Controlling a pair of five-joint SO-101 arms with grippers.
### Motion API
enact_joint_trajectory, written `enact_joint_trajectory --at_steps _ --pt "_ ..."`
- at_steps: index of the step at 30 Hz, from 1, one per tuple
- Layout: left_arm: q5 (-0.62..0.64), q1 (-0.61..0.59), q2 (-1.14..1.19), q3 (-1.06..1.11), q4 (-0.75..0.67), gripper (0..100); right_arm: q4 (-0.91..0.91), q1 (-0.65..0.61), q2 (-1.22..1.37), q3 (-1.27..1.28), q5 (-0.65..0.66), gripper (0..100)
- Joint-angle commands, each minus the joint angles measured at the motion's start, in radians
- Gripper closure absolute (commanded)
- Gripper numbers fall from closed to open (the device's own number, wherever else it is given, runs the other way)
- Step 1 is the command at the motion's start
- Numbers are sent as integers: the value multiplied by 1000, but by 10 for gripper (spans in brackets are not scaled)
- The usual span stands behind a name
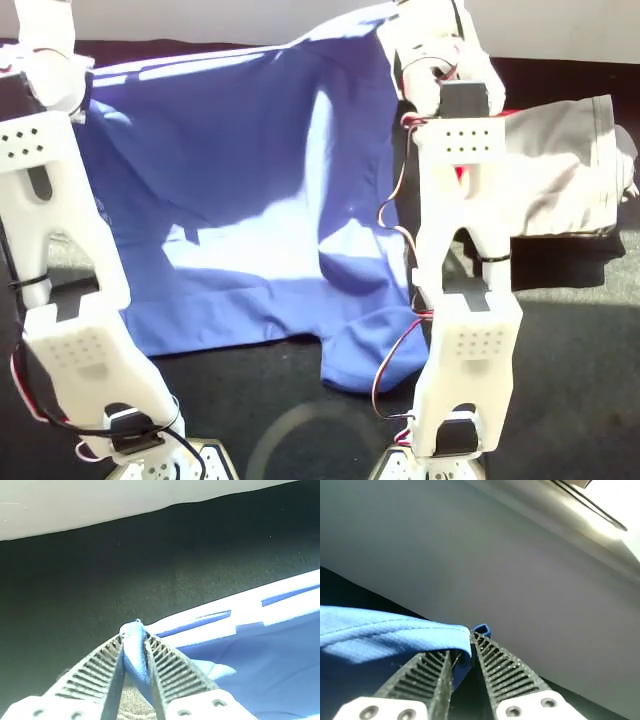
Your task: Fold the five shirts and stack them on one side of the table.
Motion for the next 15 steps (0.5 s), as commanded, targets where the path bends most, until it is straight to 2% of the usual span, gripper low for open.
enact_joint_trajectory --at_steps 1,5,15 --pt "-9 -7 25 -202 51 990 -31 -1 -5 -139 9 992" --pt "-6 -28 41 -295 68 990 -31 -1 4 -137 9 992" --pt "-11 -33 217 -288 60 990 -33 -64 173 -56 8 992"
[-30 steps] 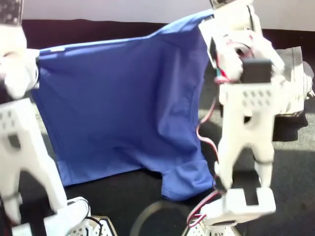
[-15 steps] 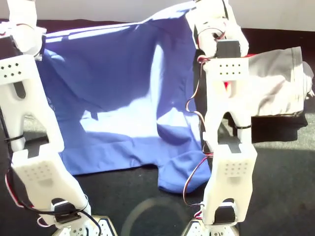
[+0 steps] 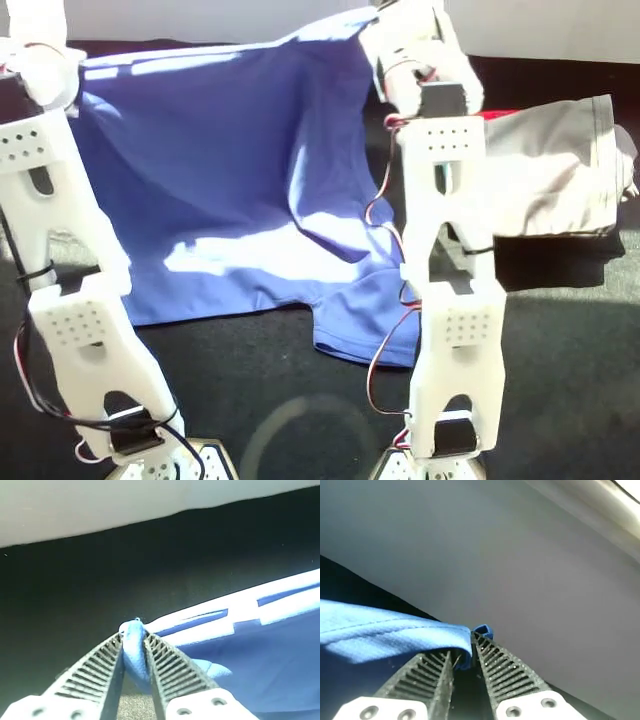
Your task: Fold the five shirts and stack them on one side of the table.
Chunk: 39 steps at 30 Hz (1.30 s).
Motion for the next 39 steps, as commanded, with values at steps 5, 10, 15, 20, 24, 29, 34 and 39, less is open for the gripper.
enact_joint_trajectory --at_steps 5,10,15,20,24,29,34,39 --pt "-8 -10 157 -24 5 990 -12 -35 140 -2 6 992" --pt "-6 8 294 -24 41 990 97 -35 236 -7 6 992" --pt "-6 22 392 -30 115 990 194 -31 271 -15 5 992" --pt "-6 15 338 -30 196 990 369 8 248 -191 5 992" --pt "-6 24 246 -22 296 990 634 8 231 -381 5 992" --pt "-6 -5 157 -5 307 990 921 8 237 -604 5 992" --pt "-38 -5 16 260 307 990 954 19 228 -653 5 992" --pt "-41 -10 -143 522 302 990 955 42 205 -648 -155 992"
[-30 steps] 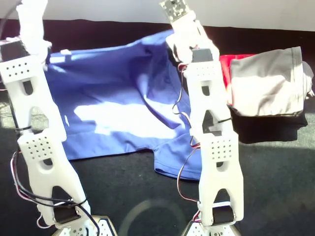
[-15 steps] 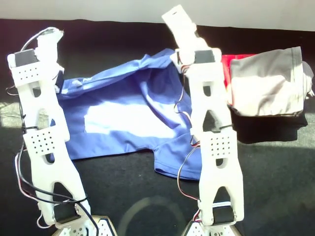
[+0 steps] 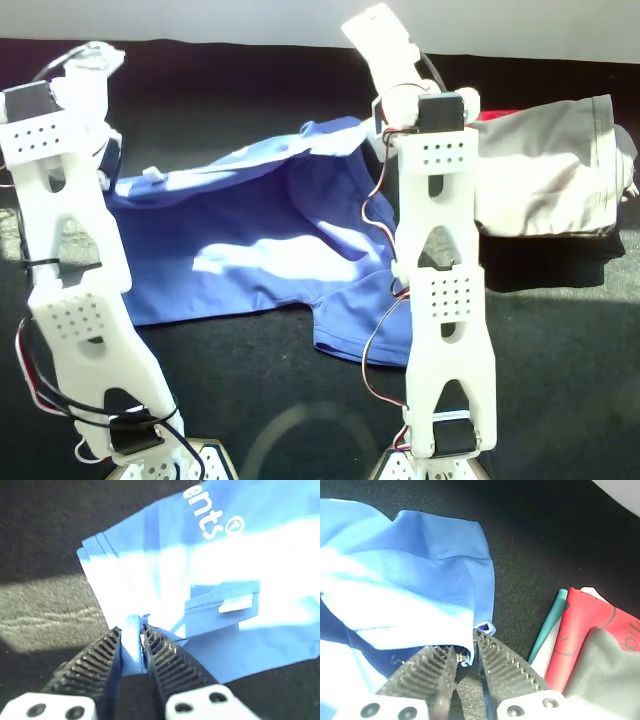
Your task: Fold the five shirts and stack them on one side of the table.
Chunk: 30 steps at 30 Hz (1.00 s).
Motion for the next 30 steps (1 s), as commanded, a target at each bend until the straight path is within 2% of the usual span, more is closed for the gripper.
enact_joint_trajectory --at_steps 1,4,6,9,12,22,26,30 --pt "-6 -15 -151 130 5 990 15 30 -104 -76 -95 992" --pt "-6 -15 -197 170 5 990 15 28 -229 68 -104 992" --pt "-5 -15 -220 188 5 990 15 28 -358 252 -132 992" --pt "-3 -15 -248 229 5 990 13 24 -587 610 -192 992" --pt "-6 -24 -269 291 5 990 1 24 -791 993 -196 992" --pt "-43 -53 -274 527 5 990 -449 47 -1374 2101 -190 992" --pt "-44 -50 -268 618 -25 990 -587 48 -1495 2382 -190 992" --pt "-48 -53 -275 727 -101 990 -654 48 -1544 2532 -190 992"
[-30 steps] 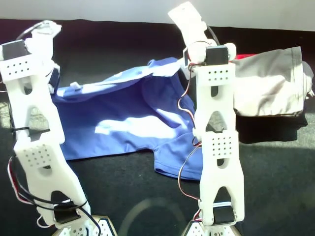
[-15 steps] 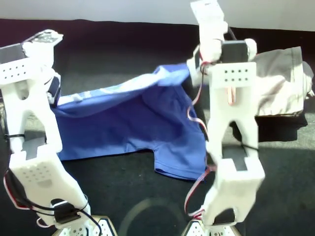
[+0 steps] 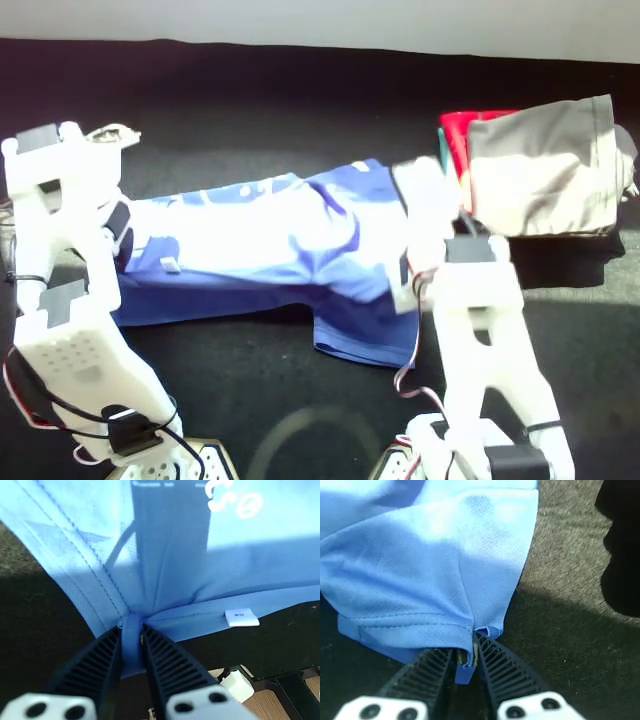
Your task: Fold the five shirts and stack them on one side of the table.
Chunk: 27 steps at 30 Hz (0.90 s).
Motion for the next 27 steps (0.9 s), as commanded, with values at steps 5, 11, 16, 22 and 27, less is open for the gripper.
enact_joint_trajectory --at_steps 5,11,16,22,27 --pt "-29 -15 -61 143 -153 990 -70 12 -82 147 -3 992" --pt "-31 -18 -53 156 -178 990 70 10 -97 91 -3 992" --pt "-31 -16 -53 154 -183 990 84 10 -171 93 -2 992" --pt "-29 -18 -65 140 -175 960 58 -13 -180 139 -2 943" --pt "-31 -38 -99 35 -114 809 116 -101 -191 96 -2 779"
